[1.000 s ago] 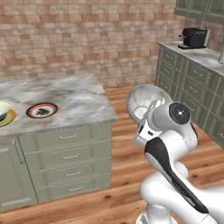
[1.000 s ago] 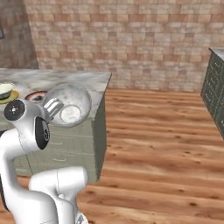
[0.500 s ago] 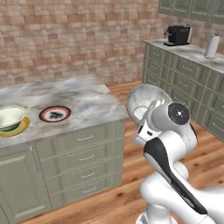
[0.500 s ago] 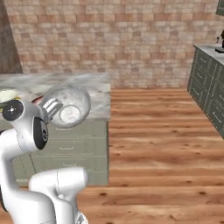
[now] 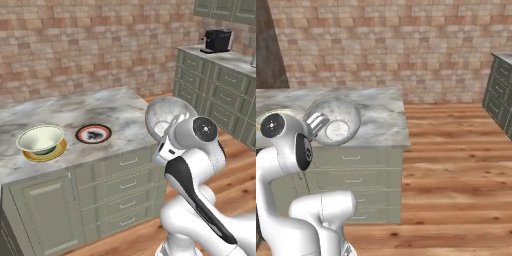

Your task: Move the bowls from the cabinet to the plates on the dining table.

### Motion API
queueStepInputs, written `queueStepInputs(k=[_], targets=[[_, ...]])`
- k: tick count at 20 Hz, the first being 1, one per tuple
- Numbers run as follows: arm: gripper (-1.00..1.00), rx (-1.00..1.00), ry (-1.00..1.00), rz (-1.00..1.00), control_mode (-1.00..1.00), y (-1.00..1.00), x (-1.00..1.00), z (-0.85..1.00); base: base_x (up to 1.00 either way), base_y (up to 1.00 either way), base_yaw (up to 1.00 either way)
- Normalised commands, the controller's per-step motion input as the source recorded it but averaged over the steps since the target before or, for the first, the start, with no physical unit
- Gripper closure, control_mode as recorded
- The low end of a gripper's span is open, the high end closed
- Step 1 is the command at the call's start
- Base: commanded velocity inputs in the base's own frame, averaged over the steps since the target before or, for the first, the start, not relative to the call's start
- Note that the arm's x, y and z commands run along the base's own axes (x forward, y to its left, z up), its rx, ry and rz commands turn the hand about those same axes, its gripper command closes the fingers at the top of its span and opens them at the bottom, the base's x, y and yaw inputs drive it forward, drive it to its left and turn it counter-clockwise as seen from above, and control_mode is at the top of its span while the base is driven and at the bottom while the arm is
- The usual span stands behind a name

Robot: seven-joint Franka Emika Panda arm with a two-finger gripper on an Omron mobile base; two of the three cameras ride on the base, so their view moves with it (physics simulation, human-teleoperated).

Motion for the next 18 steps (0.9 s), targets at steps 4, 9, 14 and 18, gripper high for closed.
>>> queueStepInputs(k=[4, 9, 14, 18], targets=[[1.00, 0.00, 0.00, 0.00, 1.00, 0.00, 0.00, 0.00, 0.54, 0.22, 0.00], [1.00, 0.00, 0.00, 0.00, 1.00, 0.00, 0.00, 0.00, 0.47, 0.15, -0.01], [1.00, 0.00, 0.00, 0.00, 1.00, 0.00, 0.00, 0.00, 0.31, 0.26, -0.03], [1.00, 0.00, 0.00, 0.00, 1.00, 0.00, 0.00, 0.00, 0.14, 0.33, -0.07]])
